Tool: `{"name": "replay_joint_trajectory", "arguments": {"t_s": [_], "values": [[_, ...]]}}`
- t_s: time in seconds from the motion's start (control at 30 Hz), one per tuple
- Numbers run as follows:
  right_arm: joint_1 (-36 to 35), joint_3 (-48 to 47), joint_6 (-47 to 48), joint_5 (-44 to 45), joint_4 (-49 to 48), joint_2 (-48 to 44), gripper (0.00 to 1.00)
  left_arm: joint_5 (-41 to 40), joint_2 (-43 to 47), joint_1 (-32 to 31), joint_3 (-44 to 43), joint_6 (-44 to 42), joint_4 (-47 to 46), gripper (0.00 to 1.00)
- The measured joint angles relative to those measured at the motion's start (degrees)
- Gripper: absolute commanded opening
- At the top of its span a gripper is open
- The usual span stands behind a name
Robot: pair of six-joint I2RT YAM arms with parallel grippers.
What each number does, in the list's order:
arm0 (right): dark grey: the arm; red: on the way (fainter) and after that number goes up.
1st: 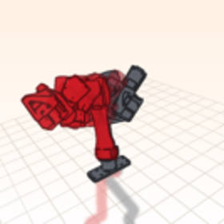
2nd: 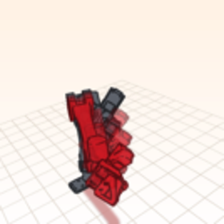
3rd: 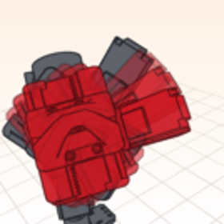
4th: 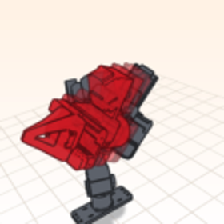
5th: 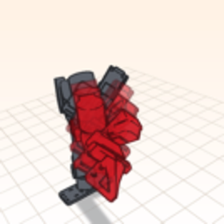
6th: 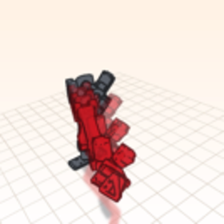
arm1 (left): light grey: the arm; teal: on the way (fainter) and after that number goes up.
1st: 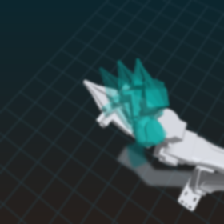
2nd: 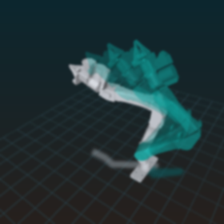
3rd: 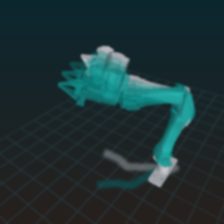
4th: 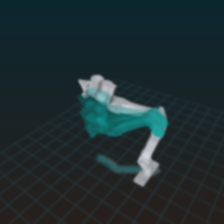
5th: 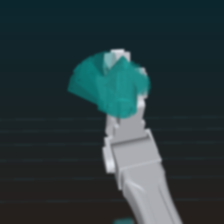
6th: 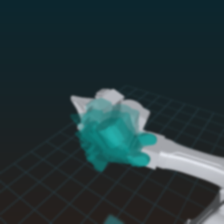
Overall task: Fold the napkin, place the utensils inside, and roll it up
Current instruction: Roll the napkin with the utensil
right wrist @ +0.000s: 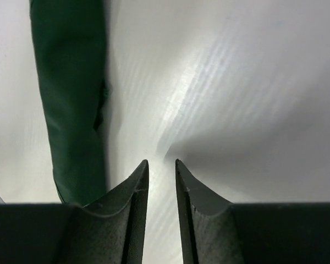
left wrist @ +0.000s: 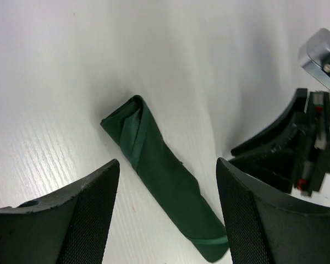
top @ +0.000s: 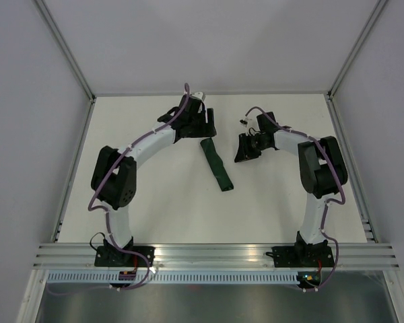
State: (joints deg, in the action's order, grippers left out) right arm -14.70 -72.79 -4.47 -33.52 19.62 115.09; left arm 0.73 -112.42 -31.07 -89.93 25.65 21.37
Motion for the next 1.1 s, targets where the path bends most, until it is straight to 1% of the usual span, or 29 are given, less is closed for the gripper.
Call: {"name": "replay_joint_trajectory", "arguments": {"t_s": [0.1, 0.13, 0.23, 0.3, 0.33, 0.53, 0.57, 0.6, 0.67, 0.77, 0.83, 0.93, 1.1], "values": [[2.29, 0.37, 1.66, 0.90, 1.51, -1.99, 0.37, 1.51, 4.74, 0.20, 1.38, -0.22, -0.37, 0.76], [3.21, 0.92, 2.38, 1.05, 2.19, -3.48, 0.40, 2.23, 6.71, 0.28, 2.34, -0.42, -0.35, 0.75], [5.57, 2.89, 5.09, 1.01, 5.22, -9.97, 0.46, 4.46, 12.90, 0.52, 5.33, -1.07, 0.44, 0.75], [6.95, 3.19, 7.37, 0.98, 8.24, -15.37, 0.46, 6.19, 17.29, 0.63, 7.69, -1.46, 0.96, 0.75], [7.52, 3.19, 8.44, 0.94, 9.42, -18.40, 0.49, 7.04, 19.39, 0.63, 8.92, -1.64, 1.38, 0.75], [9.86, 3.26, 12.90, 0.85, 16.11, -32.35, 0.53, 10.36, 35.60, 0.61, 18.45, -2.75, 3.43, 0.76], [10.51, 3.50, 13.31, 0.98, 16.70, -34.49, 0.53, 10.71, 37.75, 0.61, 19.43, -2.99, 3.61, 0.80], [11.17, 3.80, 13.60, 1.07, 17.35, -36.63, 0.53, 11.26, 40.15, 0.61, 20.76, -3.43, 3.72, 0.80], [12.39, 4.87, 13.86, 1.49, 18.18, -40.96, 0.53, 11.47, 45.18, 0.61, 23.52, -4.17, 3.91, 0.82], [13.07, 7.06, 13.66, 2.19, 18.23, -46.86, 0.58, 11.08, 52.28, 0.61, 28.11, -5.14, 3.89, 0.84], [13.07, 8.94, 13.33, 2.47, 17.77, -50.56, 0.59, 10.21, 55.95, 0.61, 30.47, -5.79, 4.22, 0.85], [13.05, 10.93, 13.25, 3.02, 17.11, -53.92, 0.59, 9.18, 59.25, 0.61, 32.35, -6.80, 5.57, 0.85], [13.05, 13.77, 13.25, 4.87, 14.95, -55.04, 0.60, 7.89, 62.99, 0.61, 35.43, -7.91, 6.54, 0.86]]}}
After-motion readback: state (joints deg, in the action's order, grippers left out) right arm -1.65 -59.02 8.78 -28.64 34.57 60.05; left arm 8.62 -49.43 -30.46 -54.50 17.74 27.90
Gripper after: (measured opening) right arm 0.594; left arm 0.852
